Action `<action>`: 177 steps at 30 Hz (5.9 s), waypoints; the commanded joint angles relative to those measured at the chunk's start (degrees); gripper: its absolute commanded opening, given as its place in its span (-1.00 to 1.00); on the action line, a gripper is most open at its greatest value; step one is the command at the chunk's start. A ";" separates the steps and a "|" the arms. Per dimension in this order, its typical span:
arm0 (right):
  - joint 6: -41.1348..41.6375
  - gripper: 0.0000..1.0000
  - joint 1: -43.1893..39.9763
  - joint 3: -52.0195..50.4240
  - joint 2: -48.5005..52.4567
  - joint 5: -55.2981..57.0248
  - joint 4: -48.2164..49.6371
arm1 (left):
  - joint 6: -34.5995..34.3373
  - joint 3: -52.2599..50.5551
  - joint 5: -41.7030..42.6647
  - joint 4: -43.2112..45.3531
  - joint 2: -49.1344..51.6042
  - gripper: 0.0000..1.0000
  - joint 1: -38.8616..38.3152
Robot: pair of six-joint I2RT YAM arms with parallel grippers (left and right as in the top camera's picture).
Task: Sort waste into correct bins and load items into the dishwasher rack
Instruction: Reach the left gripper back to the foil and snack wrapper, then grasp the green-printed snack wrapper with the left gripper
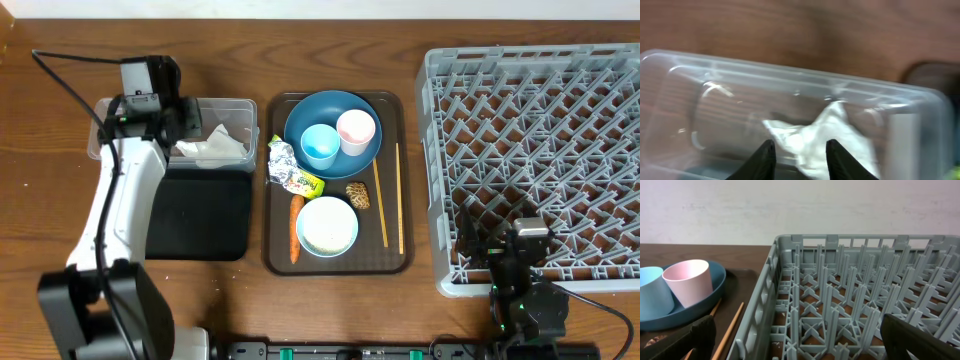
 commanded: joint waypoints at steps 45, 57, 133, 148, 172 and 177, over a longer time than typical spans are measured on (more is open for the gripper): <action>-0.68 0.99 -1.55 -0.09 -0.26 -0.02 -0.22 | -19.58 0.26 -1.57 -8.24 3.54 -0.76 -24.09; -0.68 0.98 -1.55 -0.09 -0.24 -0.02 -0.22 | -19.58 0.26 -1.55 -6.60 11.08 -0.18 -24.11; -0.68 0.98 -1.55 -0.09 -0.24 -0.02 -0.22 | -19.56 0.26 -1.11 -2.10 15.91 -0.85 -24.15; -0.68 0.98 -1.55 -0.09 -0.26 -0.02 -0.22 | -19.56 0.28 -1.11 -2.03 15.85 -0.71 -24.15; -0.68 0.99 -1.55 -0.09 -0.26 -0.02 -0.22 | -19.37 0.28 -1.16 -0.81 12.39 -0.88 -24.13; -0.68 0.98 -1.55 -0.09 -0.26 -0.02 -0.22 | -19.10 0.28 -1.40 -0.83 10.38 -0.88 -24.09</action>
